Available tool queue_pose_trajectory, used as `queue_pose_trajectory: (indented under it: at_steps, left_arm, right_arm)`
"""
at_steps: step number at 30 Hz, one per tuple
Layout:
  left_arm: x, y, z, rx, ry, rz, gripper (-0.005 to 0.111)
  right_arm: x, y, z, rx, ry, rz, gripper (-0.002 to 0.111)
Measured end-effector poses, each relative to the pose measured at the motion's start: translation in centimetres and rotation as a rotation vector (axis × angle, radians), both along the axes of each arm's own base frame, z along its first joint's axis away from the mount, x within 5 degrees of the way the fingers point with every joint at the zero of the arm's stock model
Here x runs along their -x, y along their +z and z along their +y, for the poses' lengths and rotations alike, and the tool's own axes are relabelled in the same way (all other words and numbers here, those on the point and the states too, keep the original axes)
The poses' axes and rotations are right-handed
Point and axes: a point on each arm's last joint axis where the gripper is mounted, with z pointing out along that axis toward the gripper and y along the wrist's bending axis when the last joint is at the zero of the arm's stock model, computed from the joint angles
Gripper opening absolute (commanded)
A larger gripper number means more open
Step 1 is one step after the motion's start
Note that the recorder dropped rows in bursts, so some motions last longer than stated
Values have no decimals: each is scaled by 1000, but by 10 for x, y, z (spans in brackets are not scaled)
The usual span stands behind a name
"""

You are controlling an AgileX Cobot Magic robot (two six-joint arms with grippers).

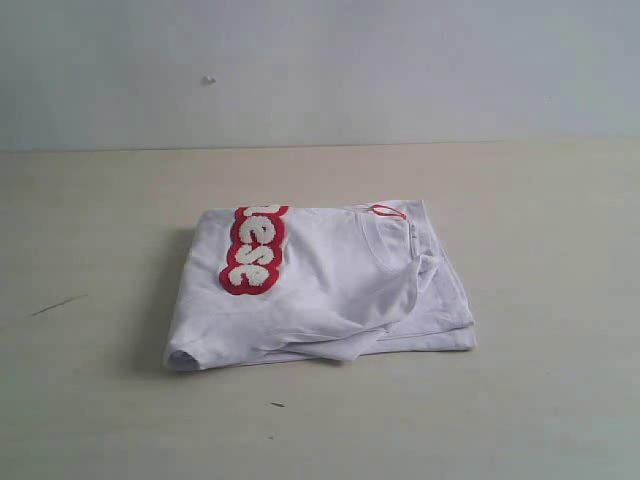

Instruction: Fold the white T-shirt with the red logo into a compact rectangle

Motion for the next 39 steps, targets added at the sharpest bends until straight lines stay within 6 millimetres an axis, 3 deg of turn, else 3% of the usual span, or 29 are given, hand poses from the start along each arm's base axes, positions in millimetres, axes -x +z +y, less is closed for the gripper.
queue_pose_trajectory:
  at_steps: [29,39]
  left_arm:
    - [0,0,0,0,0,0,0]
    - [0,0,0,0,0,0,0]
  right_arm:
    - [1,0,0,3,-51,-1,0]
    - [-3,-5,5,140,-106,20,0]
